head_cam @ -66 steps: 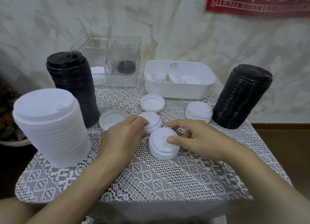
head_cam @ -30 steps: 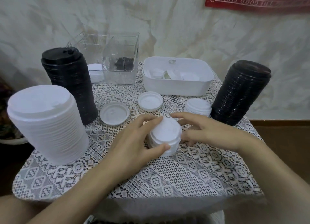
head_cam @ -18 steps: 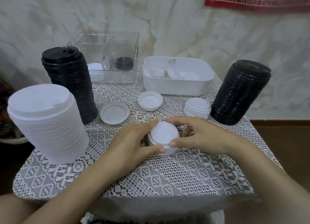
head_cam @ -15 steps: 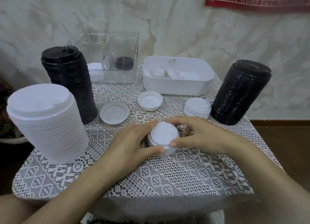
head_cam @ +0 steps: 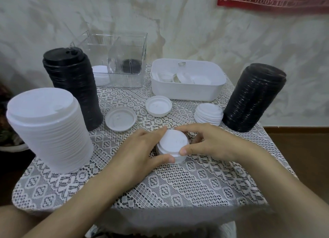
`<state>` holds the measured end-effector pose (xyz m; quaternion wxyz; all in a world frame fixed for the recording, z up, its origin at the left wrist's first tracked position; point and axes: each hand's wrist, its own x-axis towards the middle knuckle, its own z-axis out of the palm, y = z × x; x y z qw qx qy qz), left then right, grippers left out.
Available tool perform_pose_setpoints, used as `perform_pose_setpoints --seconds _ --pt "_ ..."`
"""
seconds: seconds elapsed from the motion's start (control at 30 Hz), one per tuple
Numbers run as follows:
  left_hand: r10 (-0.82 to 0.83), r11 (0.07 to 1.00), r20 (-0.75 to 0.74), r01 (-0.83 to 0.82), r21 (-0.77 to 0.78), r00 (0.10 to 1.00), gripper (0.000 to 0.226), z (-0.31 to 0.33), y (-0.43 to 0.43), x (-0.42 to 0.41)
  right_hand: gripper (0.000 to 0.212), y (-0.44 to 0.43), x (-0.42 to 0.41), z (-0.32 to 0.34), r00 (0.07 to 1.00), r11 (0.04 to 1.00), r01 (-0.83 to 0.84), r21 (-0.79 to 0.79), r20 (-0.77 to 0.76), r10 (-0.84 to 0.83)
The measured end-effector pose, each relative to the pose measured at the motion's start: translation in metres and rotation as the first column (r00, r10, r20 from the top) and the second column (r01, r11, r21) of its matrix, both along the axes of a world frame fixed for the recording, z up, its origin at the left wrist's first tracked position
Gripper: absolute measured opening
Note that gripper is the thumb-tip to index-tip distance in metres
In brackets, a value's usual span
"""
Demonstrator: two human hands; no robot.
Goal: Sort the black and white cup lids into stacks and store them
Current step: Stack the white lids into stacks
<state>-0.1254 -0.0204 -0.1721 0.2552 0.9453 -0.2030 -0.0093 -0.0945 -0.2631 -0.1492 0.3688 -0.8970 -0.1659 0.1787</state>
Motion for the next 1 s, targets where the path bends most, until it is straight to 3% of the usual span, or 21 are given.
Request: perform_pose_setpoints --seconds 0.2,0.47,0.73,0.83,0.9,1.0 --pt "-0.038 0.997 0.063 0.034 0.065 0.997 0.093 -0.007 0.001 -0.001 0.069 0.002 -0.001 -0.005 0.998 1.000 0.007 -0.021 0.060 -0.005" --pt "-0.038 0.999 0.073 0.037 0.013 0.997 0.092 -0.006 0.003 -0.002 0.069 0.003 -0.006 -0.011 0.989 0.996 0.002 -0.089 0.145 0.011" --pt "0.019 1.000 0.025 -0.018 -0.025 1.000 0.094 -0.005 -0.003 -0.002 0.061 0.001 -0.007 0.003 0.997 0.996 0.074 0.038 0.012 -0.075" --pt "0.020 1.000 0.030 -0.020 -0.018 0.999 0.094 -0.003 -0.004 -0.003 0.054 -0.001 -0.004 0.009 0.965 0.984 0.179 -0.009 0.197 -0.174" --pt "0.030 1.000 0.023 -0.030 -0.007 0.999 0.095 -0.001 -0.004 -0.003 0.054 -0.005 0.001 0.008 0.897 0.948 0.294 -0.121 0.378 -0.230" --pt "0.029 1.000 0.016 -0.029 0.000 0.999 0.094 0.000 -0.005 -0.004 0.061 -0.007 0.006 -0.001 0.844 0.855 0.423 -0.302 0.474 -0.250"
